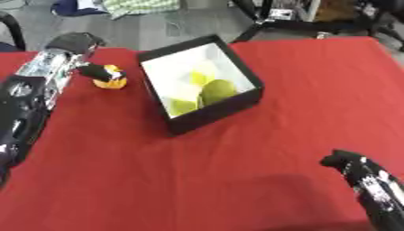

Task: Pick up objects on the table and place them in the box.

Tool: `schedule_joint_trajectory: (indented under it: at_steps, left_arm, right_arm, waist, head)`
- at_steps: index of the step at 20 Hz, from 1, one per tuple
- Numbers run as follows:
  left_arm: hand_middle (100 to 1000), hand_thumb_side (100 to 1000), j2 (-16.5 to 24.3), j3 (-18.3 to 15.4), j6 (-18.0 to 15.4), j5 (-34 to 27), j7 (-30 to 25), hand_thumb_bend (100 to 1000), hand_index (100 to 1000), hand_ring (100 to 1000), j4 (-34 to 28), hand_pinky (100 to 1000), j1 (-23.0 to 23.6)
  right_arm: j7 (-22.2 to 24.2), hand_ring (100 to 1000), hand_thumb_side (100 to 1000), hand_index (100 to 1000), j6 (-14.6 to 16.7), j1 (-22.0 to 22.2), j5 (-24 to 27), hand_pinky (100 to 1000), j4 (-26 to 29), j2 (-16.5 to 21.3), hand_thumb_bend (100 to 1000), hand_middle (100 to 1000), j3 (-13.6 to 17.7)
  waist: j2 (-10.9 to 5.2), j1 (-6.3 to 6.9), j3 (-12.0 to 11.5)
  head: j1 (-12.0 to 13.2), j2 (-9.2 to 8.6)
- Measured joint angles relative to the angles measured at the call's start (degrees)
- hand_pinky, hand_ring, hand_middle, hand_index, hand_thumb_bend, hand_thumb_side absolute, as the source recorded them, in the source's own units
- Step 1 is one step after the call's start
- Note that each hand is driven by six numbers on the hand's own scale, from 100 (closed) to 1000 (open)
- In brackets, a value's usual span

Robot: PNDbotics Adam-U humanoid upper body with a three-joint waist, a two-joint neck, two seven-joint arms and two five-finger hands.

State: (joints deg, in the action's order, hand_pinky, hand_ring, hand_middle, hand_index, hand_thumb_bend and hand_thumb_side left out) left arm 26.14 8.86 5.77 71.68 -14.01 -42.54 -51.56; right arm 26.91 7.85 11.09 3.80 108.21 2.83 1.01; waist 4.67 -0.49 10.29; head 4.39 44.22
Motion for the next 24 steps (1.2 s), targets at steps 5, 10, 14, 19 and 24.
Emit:
schedule_joint_trajectory:
  at_steps: [5, 10, 14, 19, 24]
  left_arm:
    - [769, 689, -1.1, -1.5, 1.8, 0.7, 4.8, 501, 927, 681, 4.0, 772, 0.0]
    - [747, 606, -1.4, -2.2, 4.3, 0.8, 10.1, 397, 915, 652, 5.4, 763, 0.1]
    - [729, 576, -1.9, -2.5, 5.1, -1.1, 12.4, 312, 902, 639, 6.3, 763, 0.5]
    - [707, 565, -2.5, -2.8, 4.0, -5.1, 10.8, 275, 885, 625, 7.9, 761, 1.1]
    - [612, 247, -2.5, -2.8, 3.3, -6.5, 9.3, 131, 810, 555, 8.2, 739, 1.0]
  right_arm:
    - [0.0, 802, 699, 805, 0.0, -0.4, 0.0, 1000, 0.0, -0.1, 100, 709, 0.0]
    - [0.0, 802, 701, 805, 0.0, -0.5, 0.0, 1000, 0.0, -0.2, 100, 708, 0.0]
    - [0.0, 802, 704, 805, 0.0, -0.5, 0.0, 1000, 0.0, -0.5, 100, 708, -0.3]
    - [0.0, 802, 710, 805, -0.1, -0.9, 0.1, 1000, 0.0, -0.6, 100, 708, -0.3]
    - [0.0, 802, 712, 805, -0.1, -1.0, 0.1, 1000, 0.0, -0.6, 100, 708, -0.3]
  waist:
    - [0.00, -0.42, 0.7]
    - [0.07, -0.49, 0.8]
    - [0.07, -0.53, 1.0]
    - [0.08, -0.68, 1.3]
    - [0.08, -0.68, 1.4]
  head:
    - [0.1, 0.00]
    - [0.1, 0.00]
    - [0.1, 0.00]
    - [0.1, 0.00]
    - [0.1, 0.00]
